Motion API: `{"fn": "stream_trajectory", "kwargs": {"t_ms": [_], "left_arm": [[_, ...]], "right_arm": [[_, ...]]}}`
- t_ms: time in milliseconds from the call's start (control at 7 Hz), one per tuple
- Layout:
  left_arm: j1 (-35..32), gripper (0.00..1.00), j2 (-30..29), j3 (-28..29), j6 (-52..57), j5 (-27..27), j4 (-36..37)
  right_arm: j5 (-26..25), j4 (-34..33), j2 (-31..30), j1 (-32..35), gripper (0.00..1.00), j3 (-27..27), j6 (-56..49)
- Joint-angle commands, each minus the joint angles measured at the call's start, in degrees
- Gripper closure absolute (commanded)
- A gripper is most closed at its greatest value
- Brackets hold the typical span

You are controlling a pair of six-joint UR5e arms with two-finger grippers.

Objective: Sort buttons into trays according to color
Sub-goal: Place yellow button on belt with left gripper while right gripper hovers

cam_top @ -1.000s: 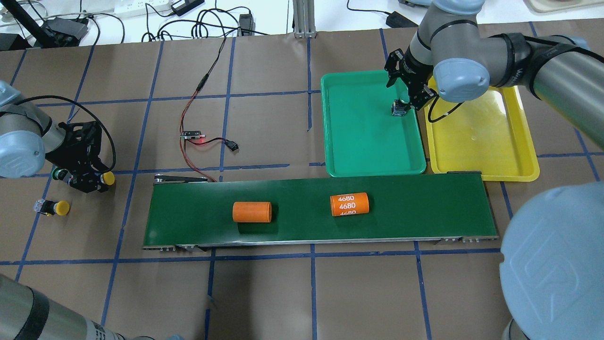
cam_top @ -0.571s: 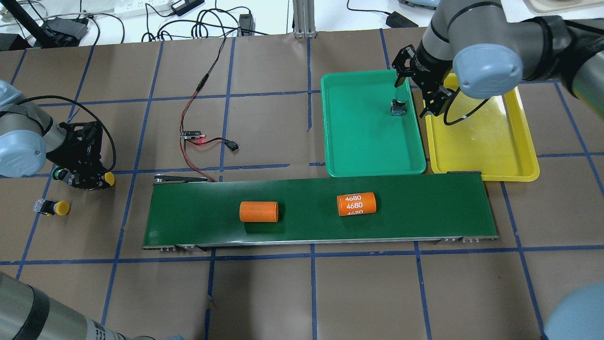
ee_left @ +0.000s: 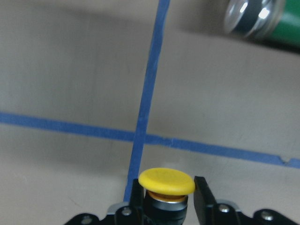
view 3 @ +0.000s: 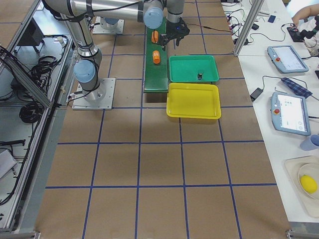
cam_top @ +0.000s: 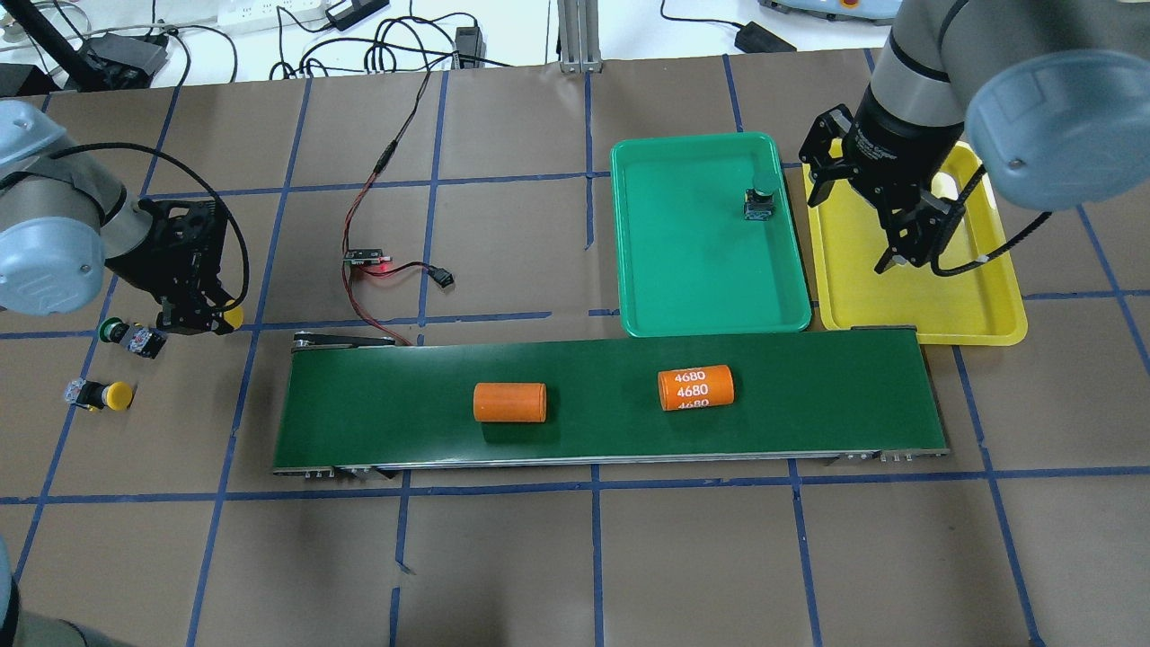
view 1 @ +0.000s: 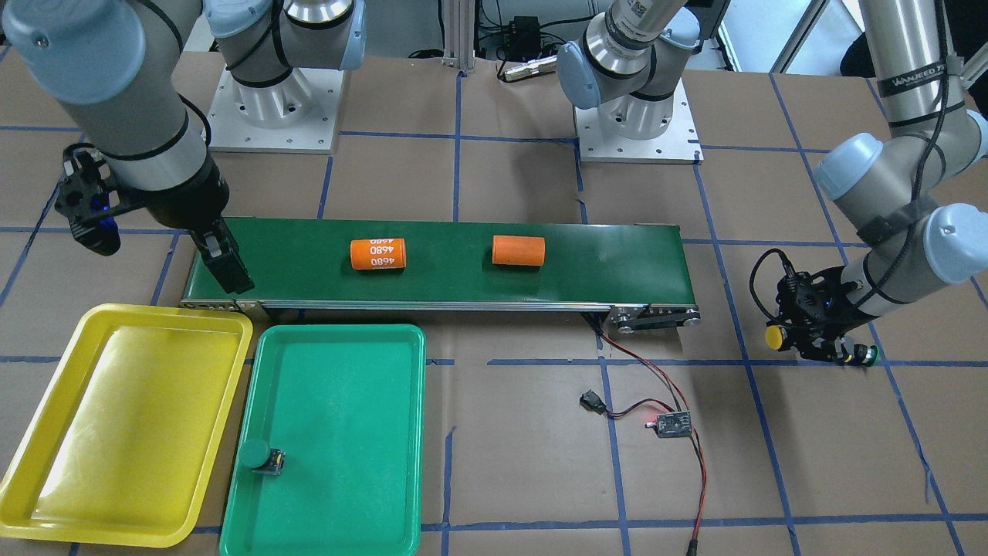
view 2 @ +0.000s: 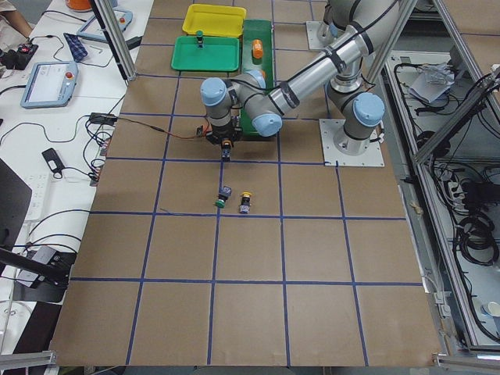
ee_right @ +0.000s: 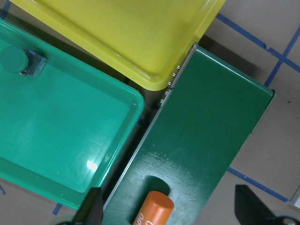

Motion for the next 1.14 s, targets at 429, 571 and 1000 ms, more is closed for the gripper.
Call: {"fn": "stream_trajectory", "kwargs": {"t_ms": [429,571,1000], "left_arm": [[-13.9,0.82,12.4,-10.0,-8.6,-4.4,-6.4],[-14.4,0.80,13.5,-13.7,-10.1,-4.3,-3.3],[-13.1,0.12,13.6,-16.4,-13.5,-4.4,-0.7]], "right_arm": [[-0.2,2.8,-2.1,-0.1,0.00,0.5,-0.4],[-0.3,3.4,-2.3,-0.3,0.00,0.6,-0.4],[-0.2,7.3,-3.7,-0.5,0.00,1.1,0.0]]}}
